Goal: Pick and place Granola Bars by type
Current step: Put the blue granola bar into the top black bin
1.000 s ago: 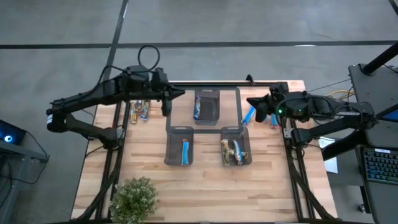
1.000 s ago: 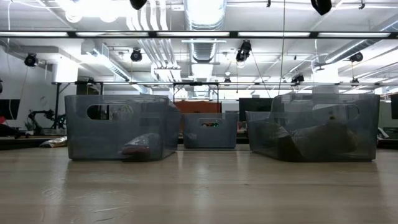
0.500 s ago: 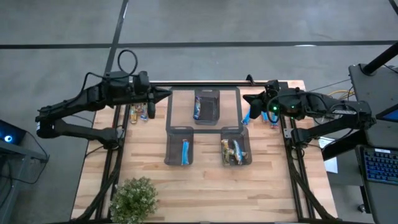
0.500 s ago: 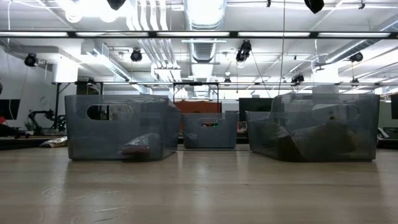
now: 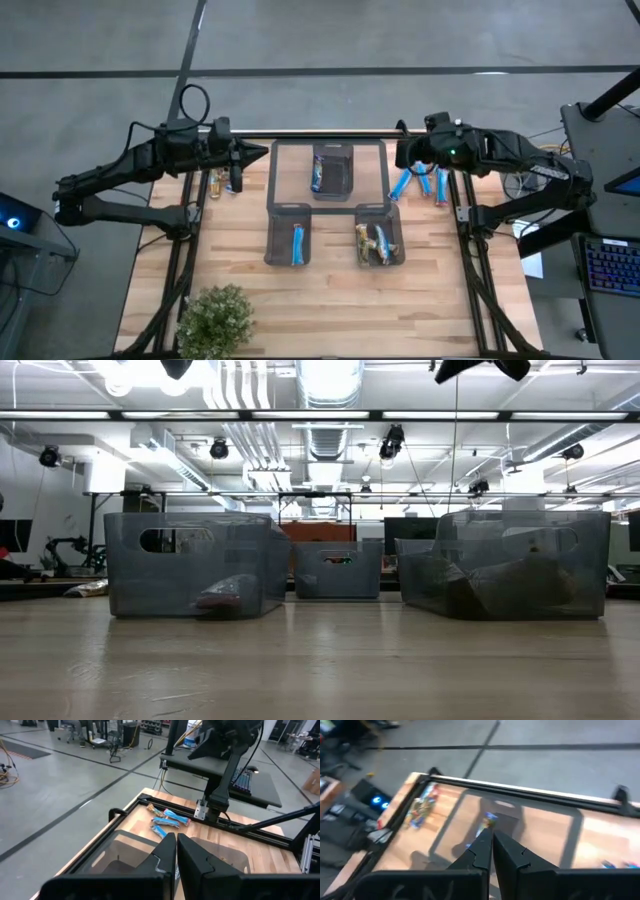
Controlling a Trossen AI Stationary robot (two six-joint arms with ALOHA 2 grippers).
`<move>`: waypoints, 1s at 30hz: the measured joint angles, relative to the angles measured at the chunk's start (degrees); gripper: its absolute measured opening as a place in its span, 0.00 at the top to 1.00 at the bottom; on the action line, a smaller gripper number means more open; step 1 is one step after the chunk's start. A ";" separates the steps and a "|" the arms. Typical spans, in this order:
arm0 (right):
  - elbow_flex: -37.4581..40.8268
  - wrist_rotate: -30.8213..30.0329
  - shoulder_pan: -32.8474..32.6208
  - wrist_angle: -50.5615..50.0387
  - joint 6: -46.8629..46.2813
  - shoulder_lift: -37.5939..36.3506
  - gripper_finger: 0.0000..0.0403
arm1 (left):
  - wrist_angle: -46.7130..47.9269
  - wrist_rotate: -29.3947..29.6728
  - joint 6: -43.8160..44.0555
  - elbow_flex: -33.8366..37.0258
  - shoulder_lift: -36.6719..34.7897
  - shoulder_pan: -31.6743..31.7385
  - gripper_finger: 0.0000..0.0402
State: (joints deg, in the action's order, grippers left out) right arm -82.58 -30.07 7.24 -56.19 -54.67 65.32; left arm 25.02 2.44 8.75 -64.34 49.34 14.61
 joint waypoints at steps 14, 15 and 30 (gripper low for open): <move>1.48 0.09 4.30 -18.60 -17.73 0.44 0.86 | 0.02 0.02 0.04 0.00 0.00 0.00 1.00; 1.88 0.09 4.31 -18.84 -18.57 0.44 0.83 | 0.02 0.02 0.04 0.00 0.00 0.00 1.00; 8.15 2.18 6.24 -18.53 -26.47 1.13 0.39 | 0.04 0.02 0.24 0.00 0.00 0.00 1.00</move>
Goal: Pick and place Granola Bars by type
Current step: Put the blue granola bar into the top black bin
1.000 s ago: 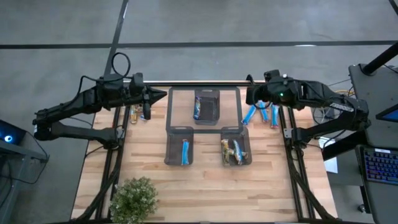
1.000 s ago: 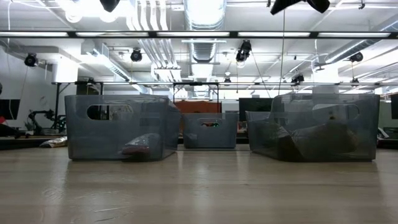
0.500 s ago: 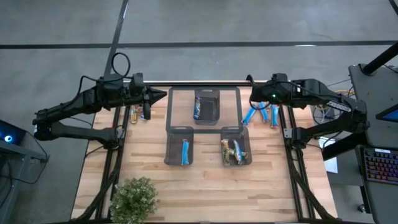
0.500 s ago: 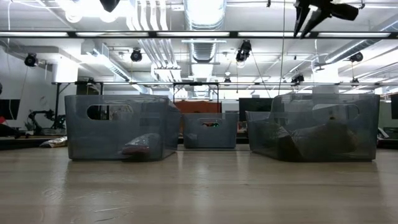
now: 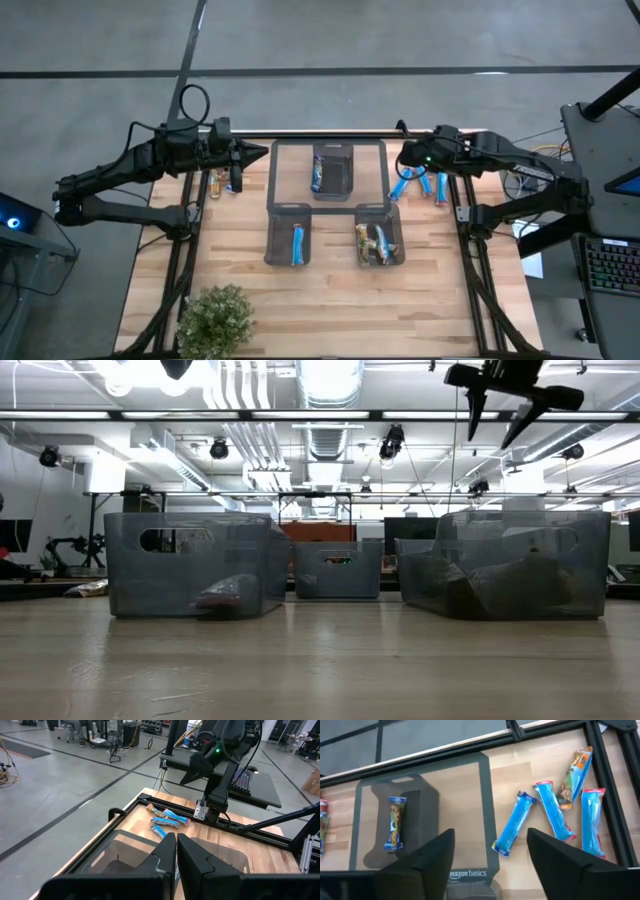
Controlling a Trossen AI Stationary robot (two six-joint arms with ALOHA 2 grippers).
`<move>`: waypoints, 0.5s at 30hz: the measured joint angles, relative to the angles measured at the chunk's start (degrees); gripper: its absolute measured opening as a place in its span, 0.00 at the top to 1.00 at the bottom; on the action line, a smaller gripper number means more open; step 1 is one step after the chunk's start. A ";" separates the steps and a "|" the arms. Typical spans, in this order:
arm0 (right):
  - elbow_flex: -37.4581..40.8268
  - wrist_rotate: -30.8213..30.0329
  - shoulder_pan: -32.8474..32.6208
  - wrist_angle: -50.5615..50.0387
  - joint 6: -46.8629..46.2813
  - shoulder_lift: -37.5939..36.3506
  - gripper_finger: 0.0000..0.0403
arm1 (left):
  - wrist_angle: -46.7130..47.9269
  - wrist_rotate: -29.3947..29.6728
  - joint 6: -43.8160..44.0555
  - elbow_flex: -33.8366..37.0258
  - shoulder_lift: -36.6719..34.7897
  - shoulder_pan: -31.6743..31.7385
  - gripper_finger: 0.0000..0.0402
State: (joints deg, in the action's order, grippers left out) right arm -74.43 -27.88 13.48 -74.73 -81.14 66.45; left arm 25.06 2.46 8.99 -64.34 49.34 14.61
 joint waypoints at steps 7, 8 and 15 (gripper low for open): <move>-0.02 0.05 0.08 4.03 7.56 1.80 0.30 | 0.18 0.09 0.43 0.00 0.00 0.00 1.00; -0.02 0.28 0.08 4.56 8.88 2.00 0.29 | 0.37 0.11 0.64 0.00 0.00 0.00 1.00; -0.02 3.09 1.27 5.93 8.62 4.34 0.28 | 0.50 0.20 1.65 0.00 0.00 -0.04 1.00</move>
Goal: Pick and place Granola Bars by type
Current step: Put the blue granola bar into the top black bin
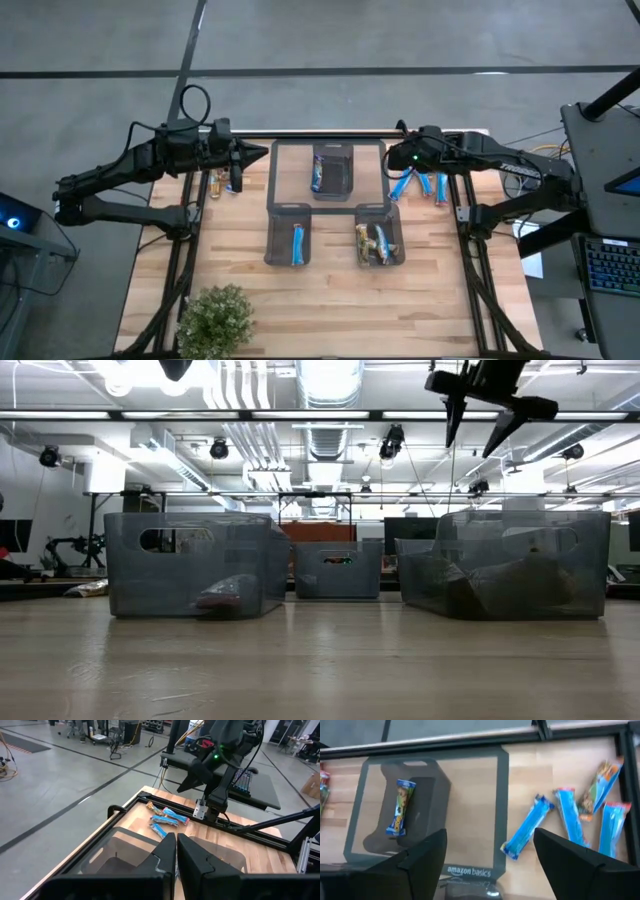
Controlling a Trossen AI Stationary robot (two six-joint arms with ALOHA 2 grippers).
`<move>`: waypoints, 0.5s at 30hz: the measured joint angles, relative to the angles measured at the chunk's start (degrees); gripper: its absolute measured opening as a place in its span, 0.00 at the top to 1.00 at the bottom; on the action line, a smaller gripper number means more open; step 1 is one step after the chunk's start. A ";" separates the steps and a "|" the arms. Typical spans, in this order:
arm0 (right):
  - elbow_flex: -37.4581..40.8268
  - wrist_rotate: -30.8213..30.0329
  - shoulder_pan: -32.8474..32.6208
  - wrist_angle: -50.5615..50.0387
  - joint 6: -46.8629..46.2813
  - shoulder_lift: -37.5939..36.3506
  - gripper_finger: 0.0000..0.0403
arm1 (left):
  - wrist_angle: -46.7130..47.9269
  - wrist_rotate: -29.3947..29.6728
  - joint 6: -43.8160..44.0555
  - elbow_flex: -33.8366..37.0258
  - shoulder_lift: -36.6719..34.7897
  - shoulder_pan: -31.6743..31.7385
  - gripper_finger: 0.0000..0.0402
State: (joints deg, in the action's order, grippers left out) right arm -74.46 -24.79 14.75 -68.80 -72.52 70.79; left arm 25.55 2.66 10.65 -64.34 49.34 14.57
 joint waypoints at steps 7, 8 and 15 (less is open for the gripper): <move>0.00 8.53 6.87 -0.11 -1.00 3.72 0.29 | 0.00 0.49 0.44 0.00 0.02 0.00 1.00; 0.00 9.18 7.98 -0.16 -1.01 4.17 0.29 | -0.01 0.50 0.53 0.00 0.02 0.00 1.00; 0.00 11.94 14.09 -3.75 -0.10 7.03 0.32 | 0.01 0.48 1.86 0.00 0.02 0.02 1.00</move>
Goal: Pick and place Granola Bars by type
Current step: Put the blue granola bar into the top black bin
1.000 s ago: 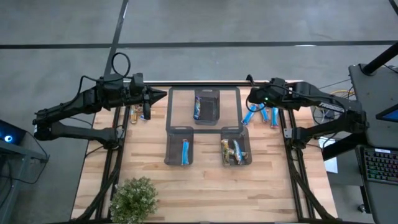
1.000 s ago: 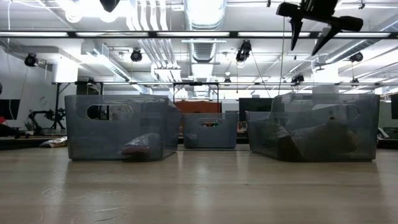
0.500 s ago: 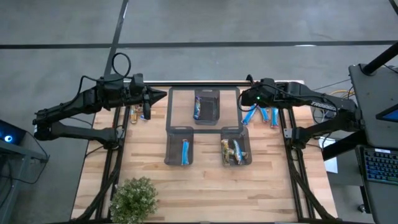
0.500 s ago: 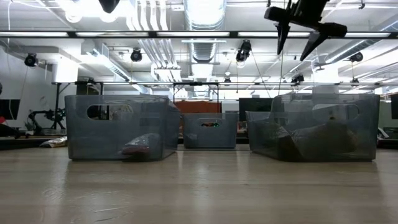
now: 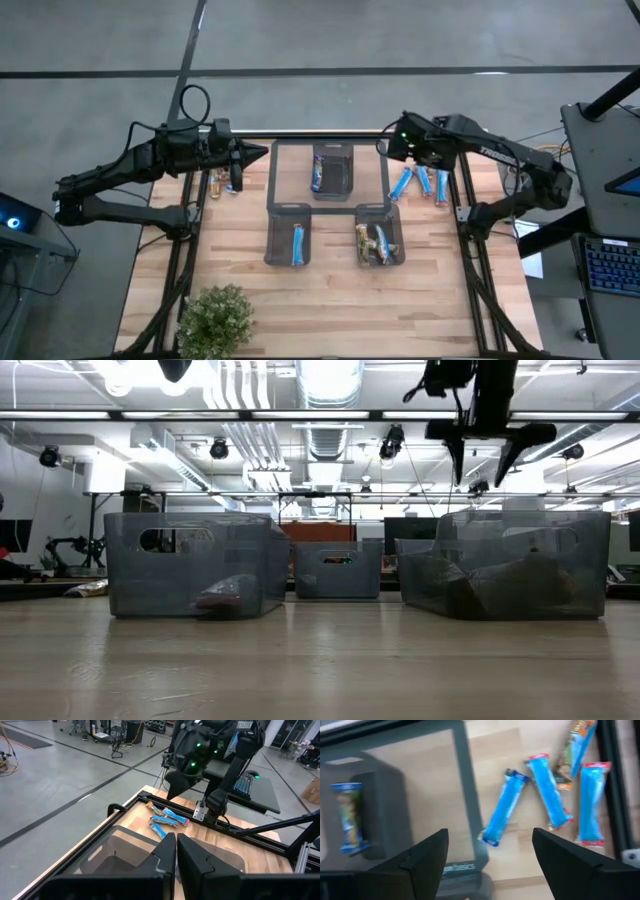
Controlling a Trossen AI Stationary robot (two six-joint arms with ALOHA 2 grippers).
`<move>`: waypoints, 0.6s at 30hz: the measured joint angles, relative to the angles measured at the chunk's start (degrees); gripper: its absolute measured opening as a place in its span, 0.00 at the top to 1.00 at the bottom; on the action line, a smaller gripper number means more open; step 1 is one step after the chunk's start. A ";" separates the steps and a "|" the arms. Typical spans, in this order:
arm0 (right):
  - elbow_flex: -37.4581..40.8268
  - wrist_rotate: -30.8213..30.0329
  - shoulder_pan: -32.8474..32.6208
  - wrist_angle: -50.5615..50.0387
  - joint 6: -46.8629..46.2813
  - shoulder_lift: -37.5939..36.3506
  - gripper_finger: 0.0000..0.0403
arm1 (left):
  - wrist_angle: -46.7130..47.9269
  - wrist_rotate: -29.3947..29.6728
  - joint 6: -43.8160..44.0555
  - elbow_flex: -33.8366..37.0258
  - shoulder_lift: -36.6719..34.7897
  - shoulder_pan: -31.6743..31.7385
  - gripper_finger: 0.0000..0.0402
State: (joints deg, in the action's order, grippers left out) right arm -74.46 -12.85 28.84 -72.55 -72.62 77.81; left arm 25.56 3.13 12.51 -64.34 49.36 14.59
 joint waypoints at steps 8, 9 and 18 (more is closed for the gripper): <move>1.07 2.97 3.77 -0.12 2.28 4.54 0.34 | 0.00 -0.02 -0.02 0.01 0.00 0.02 1.00; 1.52 3.78 4.04 0.27 2.78 5.14 0.34 | 0.00 -0.03 -0.02 0.02 0.00 0.02 1.00; 10.43 10.05 5.25 9.73 5.34 8.55 0.35 | 0.07 -0.05 0.90 0.02 0.00 0.02 1.00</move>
State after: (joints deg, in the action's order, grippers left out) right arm -64.02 -2.80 34.09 -62.83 -67.28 86.37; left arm 25.63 3.08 13.41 -64.31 49.36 14.61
